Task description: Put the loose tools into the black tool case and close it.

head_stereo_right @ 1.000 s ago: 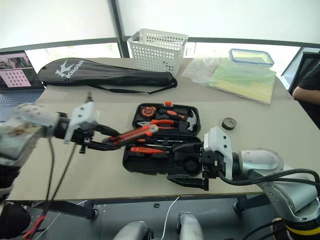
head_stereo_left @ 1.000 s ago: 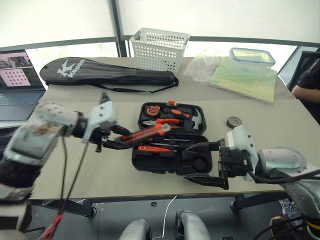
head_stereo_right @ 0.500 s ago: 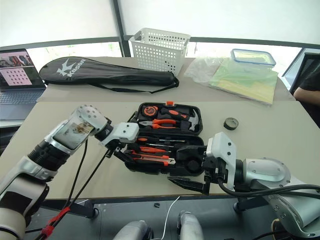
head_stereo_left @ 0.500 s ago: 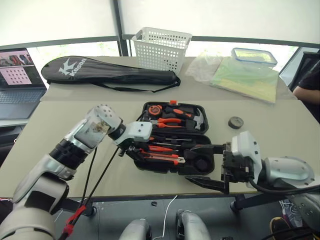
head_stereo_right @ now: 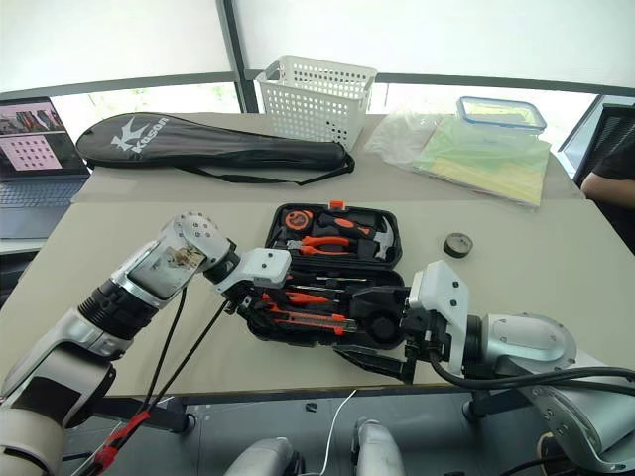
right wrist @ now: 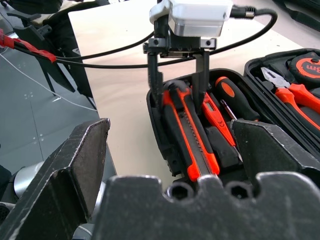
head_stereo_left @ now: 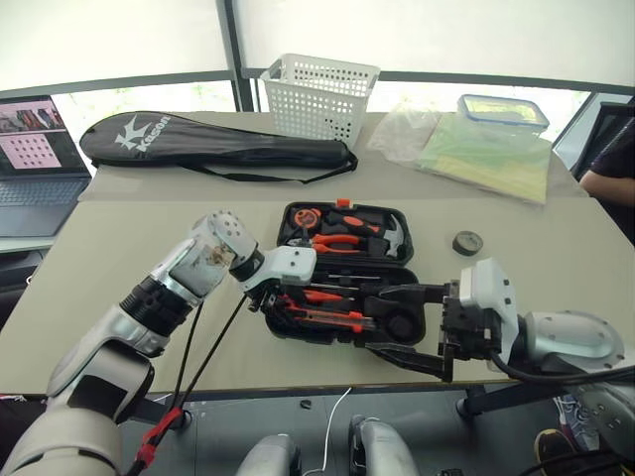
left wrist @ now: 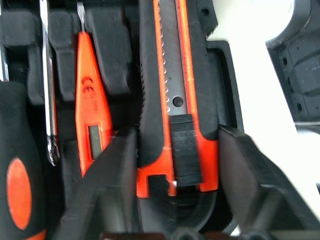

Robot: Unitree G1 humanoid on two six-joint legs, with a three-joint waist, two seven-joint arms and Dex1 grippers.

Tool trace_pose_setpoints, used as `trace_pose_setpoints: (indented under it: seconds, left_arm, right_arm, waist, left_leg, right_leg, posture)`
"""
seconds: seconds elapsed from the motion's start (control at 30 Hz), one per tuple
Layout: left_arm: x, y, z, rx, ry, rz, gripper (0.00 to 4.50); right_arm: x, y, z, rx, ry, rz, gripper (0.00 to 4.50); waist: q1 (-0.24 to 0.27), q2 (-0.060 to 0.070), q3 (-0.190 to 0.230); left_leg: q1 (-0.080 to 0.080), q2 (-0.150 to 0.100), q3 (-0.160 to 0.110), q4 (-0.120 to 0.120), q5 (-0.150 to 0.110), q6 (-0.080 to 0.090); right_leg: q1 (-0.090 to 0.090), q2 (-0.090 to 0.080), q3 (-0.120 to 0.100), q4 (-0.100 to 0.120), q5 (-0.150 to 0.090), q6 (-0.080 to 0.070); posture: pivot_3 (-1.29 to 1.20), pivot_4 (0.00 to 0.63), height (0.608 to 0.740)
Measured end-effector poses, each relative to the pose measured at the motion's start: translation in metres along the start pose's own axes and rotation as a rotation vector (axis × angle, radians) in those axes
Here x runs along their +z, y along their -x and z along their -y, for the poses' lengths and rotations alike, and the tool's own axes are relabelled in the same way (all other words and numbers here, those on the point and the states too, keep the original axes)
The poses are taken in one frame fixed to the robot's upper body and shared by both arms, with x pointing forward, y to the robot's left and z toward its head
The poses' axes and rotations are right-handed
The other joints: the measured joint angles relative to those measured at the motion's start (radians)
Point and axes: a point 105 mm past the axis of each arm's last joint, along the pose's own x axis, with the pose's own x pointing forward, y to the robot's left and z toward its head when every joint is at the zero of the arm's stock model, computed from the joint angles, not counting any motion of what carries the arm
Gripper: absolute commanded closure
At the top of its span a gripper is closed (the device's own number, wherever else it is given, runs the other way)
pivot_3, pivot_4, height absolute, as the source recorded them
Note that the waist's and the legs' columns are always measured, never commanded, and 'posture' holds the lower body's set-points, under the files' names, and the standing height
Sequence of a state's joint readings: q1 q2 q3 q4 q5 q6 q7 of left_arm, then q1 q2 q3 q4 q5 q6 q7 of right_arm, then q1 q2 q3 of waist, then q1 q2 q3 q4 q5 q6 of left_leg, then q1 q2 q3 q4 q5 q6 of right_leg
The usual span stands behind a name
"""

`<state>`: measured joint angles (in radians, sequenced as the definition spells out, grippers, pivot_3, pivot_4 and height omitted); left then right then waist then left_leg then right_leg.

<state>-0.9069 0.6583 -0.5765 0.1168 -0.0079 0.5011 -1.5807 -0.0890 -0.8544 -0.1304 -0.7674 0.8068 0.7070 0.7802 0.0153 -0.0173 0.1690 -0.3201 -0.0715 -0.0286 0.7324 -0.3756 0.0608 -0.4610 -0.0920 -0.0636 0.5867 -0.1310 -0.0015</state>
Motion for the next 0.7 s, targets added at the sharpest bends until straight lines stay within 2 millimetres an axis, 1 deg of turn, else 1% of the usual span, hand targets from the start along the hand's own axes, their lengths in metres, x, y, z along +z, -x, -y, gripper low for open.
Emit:
trace_pose_setpoints:
  seconds: [0.07,0.2,0.27,0.3,0.33,0.4,0.43,0.5,0.57,0.6,0.7]
  left_arm:
    - [0.002,0.003,0.001,0.004,-0.008,0.002,0.04]
    - [0.003,0.005,0.003,-0.013,0.019,0.023,0.04]
    - [0.004,0.012,0.003,-0.007,0.050,0.056,0.04]
    - [0.008,0.018,0.003,0.004,0.060,0.092,0.04]
    - [0.013,0.028,0.000,0.030,0.056,0.131,0.29]
    - [0.018,0.042,-0.005,0.093,0.025,0.158,0.80]
    - [0.018,0.045,-0.007,0.113,0.016,0.165,1.16]
    - [0.014,0.043,-0.009,0.125,0.003,0.167,1.92]
    - [0.007,0.036,-0.008,0.125,-0.005,0.166,2.75]
    - [0.004,0.031,-0.008,0.121,-0.003,0.167,3.04]
    - [0.001,0.024,-0.008,0.116,-0.009,0.168,4.16]
  right_arm:
    - [0.001,0.000,0.001,-0.001,0.006,0.003,0.00]
    - [0.001,-0.001,0.002,-0.004,0.005,0.005,0.00]
    - [0.001,-0.001,0.002,-0.005,0.004,0.004,0.00]
    - [0.001,-0.001,0.003,-0.006,0.001,0.003,0.00]
    - [0.001,-0.001,0.004,-0.007,0.001,0.003,0.00]
    - [0.001,-0.003,0.004,-0.001,0.002,0.004,0.00]
    - [0.001,-0.003,0.004,0.002,0.001,0.004,0.00]
    - [0.000,-0.005,0.003,0.010,-0.003,0.001,0.00]
    - [0.000,-0.005,0.004,0.014,-0.003,0.000,0.00]
    - [0.000,-0.005,0.004,0.013,-0.001,0.000,0.00]
    - [0.002,-0.005,0.006,0.013,0.006,0.004,0.00]
  waist:
    - [-0.001,0.000,0.000]
    - [0.000,0.000,0.000]
    - [-0.002,0.000,0.000]
    - [-0.003,0.000,0.000]
    - [-0.003,0.000,0.000]
    - [-0.003,0.000,0.000]
    - [-0.002,0.000,0.000]
    - [-0.002,0.000,0.000]
    - [-0.003,0.000,0.000]
    - [-0.002,0.000,0.000]
    - [0.000,0.000,0.000]
  left_leg:
    - [0.000,0.000,0.000,0.000,0.000,0.000]
    - [0.000,0.000,0.000,0.000,0.000,0.000]
    - [0.000,0.000,0.000,0.000,0.000,0.000]
    - [0.000,0.000,0.000,0.000,0.000,0.000]
    - [-0.001,0.000,0.000,0.000,0.000,0.000]
    - [0.000,0.000,0.000,0.000,0.000,0.000]
    - [0.000,0.000,0.000,0.000,0.000,0.000]
    - [0.000,0.000,0.000,0.000,0.000,0.000]
    - [0.000,0.000,0.000,0.000,0.000,0.000]
    - [0.000,0.000,0.000,0.000,0.000,0.000]
    - [0.000,0.000,0.000,0.000,0.000,0.000]
  right_leg:
    - [0.000,0.000,0.000,0.000,0.000,0.000]
    - [0.000,0.000,0.000,0.000,0.000,0.000]
    - [0.000,0.000,0.000,0.001,0.000,0.000]
    - [-0.001,0.000,0.000,0.001,0.000,0.000]
    - [-0.001,0.000,0.000,0.001,0.000,0.000]
    - [-0.001,0.000,0.000,0.001,0.000,0.000]
    - [-0.001,0.000,0.000,0.000,0.000,0.000]
    - [0.000,0.000,0.000,0.001,0.000,0.000]
    - [-0.001,0.000,0.000,0.000,0.000,0.000]
    - [-0.001,0.000,0.000,0.000,0.000,0.000]
    - [-0.001,0.000,0.000,0.000,0.000,0.000]
  posture:
    - [0.00,0.150,0.740]
    - [0.00,0.150,0.740]
    - [0.00,0.150,0.740]
    - [0.00,0.150,0.740]
    - [0.00,0.150,0.740]
    - [0.00,0.150,0.740]
    - [0.00,0.150,0.740]
    - [0.00,0.150,0.740]
    - [0.00,0.150,0.740]
    - [0.00,0.150,0.740]
    - [0.00,0.150,0.740]
